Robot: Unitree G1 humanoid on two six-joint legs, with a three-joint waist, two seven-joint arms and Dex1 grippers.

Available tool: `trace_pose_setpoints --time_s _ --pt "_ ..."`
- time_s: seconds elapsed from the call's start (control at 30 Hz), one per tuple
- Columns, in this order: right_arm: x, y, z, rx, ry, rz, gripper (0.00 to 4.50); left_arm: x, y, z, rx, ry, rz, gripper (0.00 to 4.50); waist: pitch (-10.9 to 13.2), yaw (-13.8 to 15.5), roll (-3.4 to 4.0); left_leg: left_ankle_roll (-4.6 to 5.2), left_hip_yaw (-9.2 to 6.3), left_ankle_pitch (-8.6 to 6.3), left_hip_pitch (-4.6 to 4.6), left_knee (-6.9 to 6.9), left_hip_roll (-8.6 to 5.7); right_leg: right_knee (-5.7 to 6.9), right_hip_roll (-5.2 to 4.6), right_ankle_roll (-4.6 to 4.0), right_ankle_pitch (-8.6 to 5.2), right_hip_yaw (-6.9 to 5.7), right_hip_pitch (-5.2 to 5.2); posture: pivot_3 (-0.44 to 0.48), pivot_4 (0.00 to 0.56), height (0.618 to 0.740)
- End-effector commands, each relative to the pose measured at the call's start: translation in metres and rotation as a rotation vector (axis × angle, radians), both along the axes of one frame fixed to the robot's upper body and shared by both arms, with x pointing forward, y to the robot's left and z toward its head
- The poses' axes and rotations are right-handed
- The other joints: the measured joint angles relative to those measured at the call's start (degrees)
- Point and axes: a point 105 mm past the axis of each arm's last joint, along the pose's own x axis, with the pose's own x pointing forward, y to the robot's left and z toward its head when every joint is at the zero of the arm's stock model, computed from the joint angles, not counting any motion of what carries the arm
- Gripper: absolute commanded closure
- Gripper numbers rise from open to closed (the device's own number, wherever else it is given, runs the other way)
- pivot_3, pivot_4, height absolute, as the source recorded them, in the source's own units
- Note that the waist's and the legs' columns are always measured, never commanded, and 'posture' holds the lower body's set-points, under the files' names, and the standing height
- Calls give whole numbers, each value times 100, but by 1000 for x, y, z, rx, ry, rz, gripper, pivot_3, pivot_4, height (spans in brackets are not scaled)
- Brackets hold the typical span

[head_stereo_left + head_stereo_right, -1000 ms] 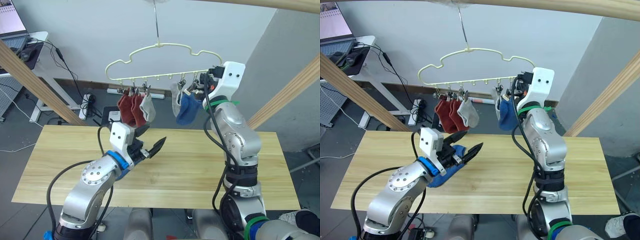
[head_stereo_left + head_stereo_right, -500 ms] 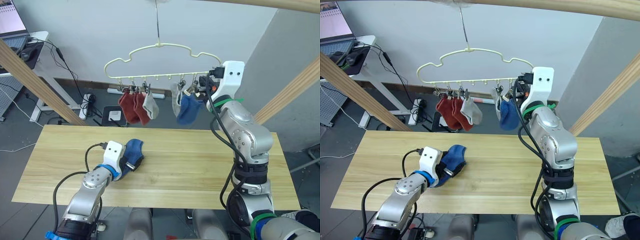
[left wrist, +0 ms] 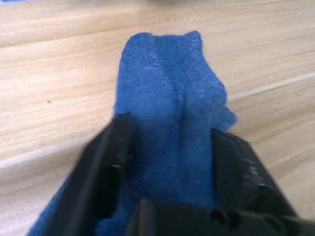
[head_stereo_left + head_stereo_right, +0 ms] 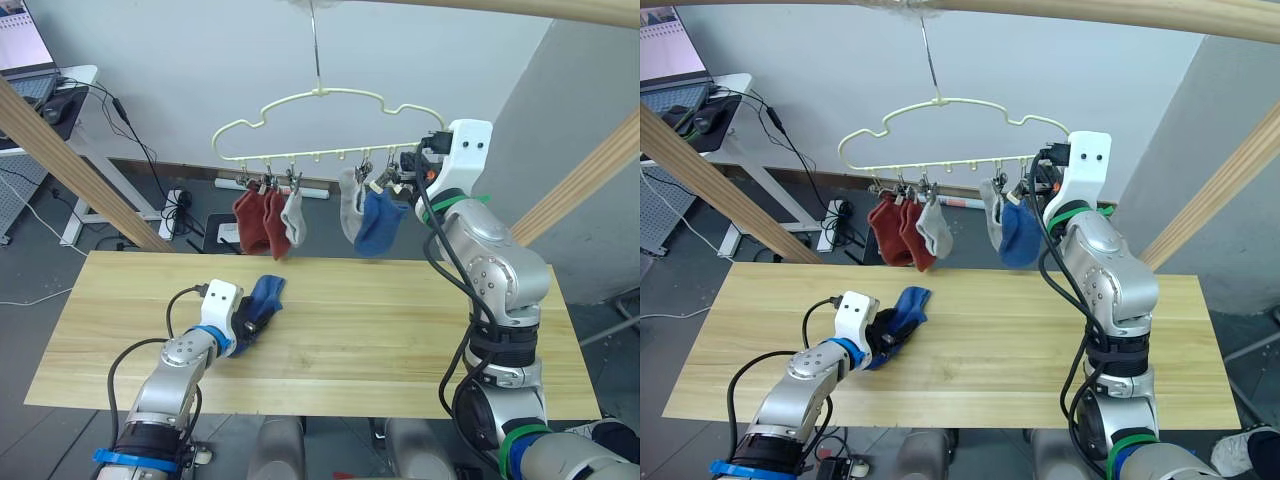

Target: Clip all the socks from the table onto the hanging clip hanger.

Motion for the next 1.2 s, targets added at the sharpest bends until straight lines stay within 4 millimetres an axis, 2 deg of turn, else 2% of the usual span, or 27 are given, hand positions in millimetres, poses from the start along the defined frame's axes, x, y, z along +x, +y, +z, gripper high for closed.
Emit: trace_pose_setpoints --time_s 0.03,0.1,0.2,0.23,0.27,0.37,0.47,0.53,0.6,0.67,0.83,1.03,1.2 --pt "-3 -9 7 8 -26 -18 4500 -23 -9 -27 -17 105 -13 3030 0 1 0 0 0 0 0 -1 -1 -1 -1 0 0 0 0 37 310 740" --pt "-3 -9 8 3 -25 -11 4500 -23 -19 -23 -44 84 -32 3592 0 7 0 0 1 0 0 -1 -1 -1 -2 0 0 1 0 38 307 740" --pt "-2 -9 10 0 -17 13 4500 -17 -45 -3 -124 7 -92 4449 0 9 0 0 2 0 0 1 -3 -1 -3 0 0 1 0 38 305 740" --pt "-2 -11 11 6 -6 20 4500 -14 -57 10 -180 -35 -117 4482 0 11 0 0 4 0 -1 2 -3 -1 -3 0 0 2 1 36 303 740" --pt "1 -15 12 63 37 23 4500 -8 -79 35 -262 -121 -167 4482 2 12 -1 0 6 0 -2 2 -4 -1 -4 0 0 2 1 36 303 740" --pt "3 -24 18 180 110 26 4500 -6 -120 85 -381 -274 -286 4482 3 46 -2 6 6 5 -30 14 2 0 -7 2 2 -13 -10 34 300 740" --pt "1 -24 25 228 139 40 4500 -10 -144 111 -428 -355 -357 4482 1 7 -3 8 5 6 -33 11 6 0 -6 1 3 -20 -11 24 295 740" --pt "-1 -22 23 268 179 48 4500 -10 -164 132 -490 -410 -383 4482 1 -6 -2 9 7 5 -33 6 5 -1 -6 -17 14 -20 -10 24 295 740" --pt "-1 -20 20 297 216 51 4500 -10 -175 144 -519 -443 -388 4482 1 -11 -3 10 7 4 -34 6 5 -2 -6 -17 14 -21 -11 24 295 740" --pt "-3 -19 17 323 249 54 4500 -10 -182 150 -531 -460 -392 4482 1 -7 -3 11 4 4 -37 6 2 -4 -6 -17 14 -20 -10 -8 293 740" --pt "-8 -13 14 344 301 88 4500 -6 -192 152 -554 -453 -390 4482 1 -9 -3 11 4 4 -39 9 0 -6 -7 -7 8 -19 -9 -8 293 740" --pt "-10 -11 14 343 321 96 4500 11 -190 152 -572 -444 -357 4482 1 -24 -2 13 4 5 -38 11 -1 -6 -5 2 3 -20 -9 -34 294 740" --pt "-11 -7 17 346 323 105 4500 16 -189 150 -545 -448 -374 4482 1 -26 -3 13 3 5 -39 9 -1 -6 -5 2 3 -21 -10 -35 295 740"
